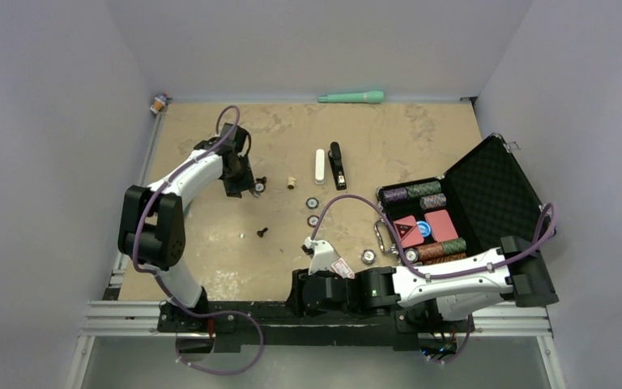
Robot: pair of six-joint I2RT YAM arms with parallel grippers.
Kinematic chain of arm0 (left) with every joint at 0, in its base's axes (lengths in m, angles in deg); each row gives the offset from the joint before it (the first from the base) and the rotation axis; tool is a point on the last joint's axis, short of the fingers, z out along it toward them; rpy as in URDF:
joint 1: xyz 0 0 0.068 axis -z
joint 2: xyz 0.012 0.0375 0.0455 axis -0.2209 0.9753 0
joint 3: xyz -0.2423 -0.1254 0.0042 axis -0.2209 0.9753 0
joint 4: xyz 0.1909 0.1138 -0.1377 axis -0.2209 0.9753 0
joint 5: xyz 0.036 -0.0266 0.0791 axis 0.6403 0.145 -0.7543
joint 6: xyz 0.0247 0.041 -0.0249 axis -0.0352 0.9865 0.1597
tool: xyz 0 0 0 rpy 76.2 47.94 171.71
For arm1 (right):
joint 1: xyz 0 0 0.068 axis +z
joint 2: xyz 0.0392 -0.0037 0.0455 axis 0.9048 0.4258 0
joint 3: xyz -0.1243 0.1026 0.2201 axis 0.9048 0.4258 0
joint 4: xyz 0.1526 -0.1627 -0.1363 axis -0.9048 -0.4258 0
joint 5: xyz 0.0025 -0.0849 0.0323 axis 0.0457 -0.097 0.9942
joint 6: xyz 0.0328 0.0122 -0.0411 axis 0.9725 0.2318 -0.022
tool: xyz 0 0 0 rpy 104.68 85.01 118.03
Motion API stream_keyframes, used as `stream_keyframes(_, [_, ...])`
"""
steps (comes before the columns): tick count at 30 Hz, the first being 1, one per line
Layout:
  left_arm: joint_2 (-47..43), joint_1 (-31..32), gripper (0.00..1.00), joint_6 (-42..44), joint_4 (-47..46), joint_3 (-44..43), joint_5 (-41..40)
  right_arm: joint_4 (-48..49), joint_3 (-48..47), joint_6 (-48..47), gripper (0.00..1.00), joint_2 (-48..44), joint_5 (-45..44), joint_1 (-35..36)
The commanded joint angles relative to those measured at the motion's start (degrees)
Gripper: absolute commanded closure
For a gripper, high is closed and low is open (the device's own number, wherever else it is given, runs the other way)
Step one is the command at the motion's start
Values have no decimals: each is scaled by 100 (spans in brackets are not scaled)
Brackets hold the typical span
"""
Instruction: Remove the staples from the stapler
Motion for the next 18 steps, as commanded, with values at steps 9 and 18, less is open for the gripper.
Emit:
stream_keyframes(9, [916,28,63,-1130,-90,-634,-360,-186,-18,202,51,-175,-415,80])
stream_keyframes(18, [1319,31,65,-1686,-68,-818,-351,-114,217,196,51,-453,-413,98])
